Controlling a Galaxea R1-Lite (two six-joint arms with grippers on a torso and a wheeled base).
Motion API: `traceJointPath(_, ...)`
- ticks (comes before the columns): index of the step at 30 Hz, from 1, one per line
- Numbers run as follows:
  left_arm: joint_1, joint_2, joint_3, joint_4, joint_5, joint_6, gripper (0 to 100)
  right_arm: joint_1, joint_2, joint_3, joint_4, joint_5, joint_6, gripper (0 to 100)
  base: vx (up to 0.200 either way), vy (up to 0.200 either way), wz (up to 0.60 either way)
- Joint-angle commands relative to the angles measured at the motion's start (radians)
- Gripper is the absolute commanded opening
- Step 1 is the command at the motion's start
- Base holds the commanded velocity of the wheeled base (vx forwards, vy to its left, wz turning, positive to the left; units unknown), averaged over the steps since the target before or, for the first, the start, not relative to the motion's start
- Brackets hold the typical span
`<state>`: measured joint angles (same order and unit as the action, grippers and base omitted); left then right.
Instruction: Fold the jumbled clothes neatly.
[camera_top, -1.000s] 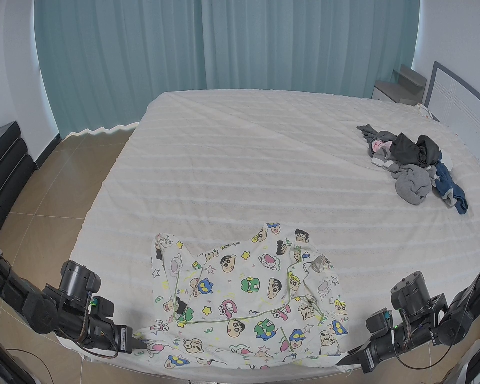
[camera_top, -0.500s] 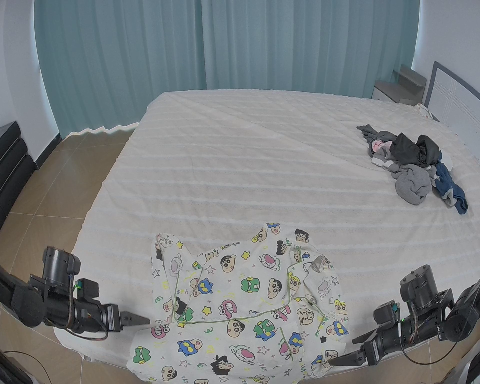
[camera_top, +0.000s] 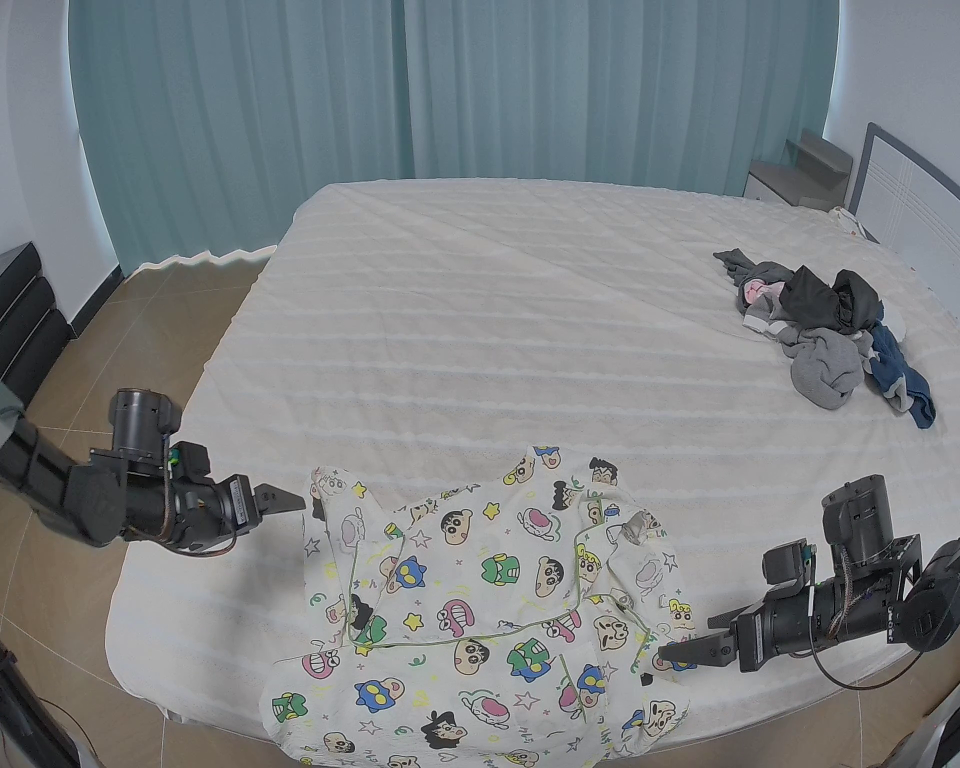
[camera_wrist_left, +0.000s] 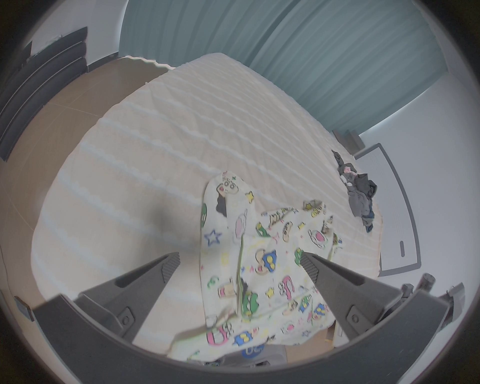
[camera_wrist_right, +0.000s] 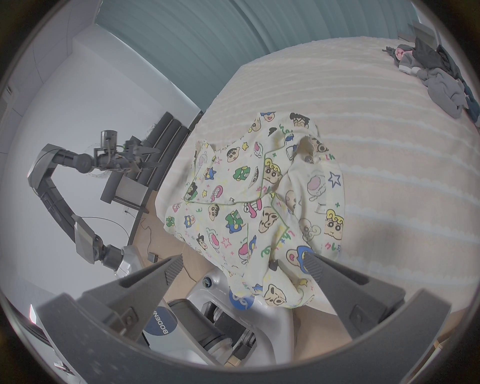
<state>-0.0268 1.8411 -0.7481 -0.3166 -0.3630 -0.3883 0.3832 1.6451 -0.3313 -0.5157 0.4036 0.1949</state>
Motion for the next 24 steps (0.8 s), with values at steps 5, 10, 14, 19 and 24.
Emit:
traceJointPath(5,-0.065,0.323,-0.240,0.004,0.047,-0.017,100,-0.006,-0.008,-0.022,0.000,0.000,0.017,100,0.000,0.000,0.00)
traceJointPath(10,-0.102,0.423,-0.321,0.001,0.093,-0.012,100,-0.006,-0.011,-0.018,0.000,0.000,0.017,100,0.000,0.000,0.00)
traceJointPath(14,-0.110,0.466,-0.366,0.002,0.119,-0.011,100,-0.007,-0.002,-0.026,0.000,-0.002,0.018,100,0.000,0.000,0.00)
traceJointPath(19,-0.110,0.518,-0.438,0.005,0.128,-0.015,100,-0.047,0.096,-0.126,0.006,-0.006,0.017,100,0.000,0.000,0.00)
traceJointPath(24,-0.110,0.541,-0.467,0.005,0.128,-0.017,0,-0.067,0.220,-0.239,0.006,-0.075,0.017,100,0.000,0.000,0.00)
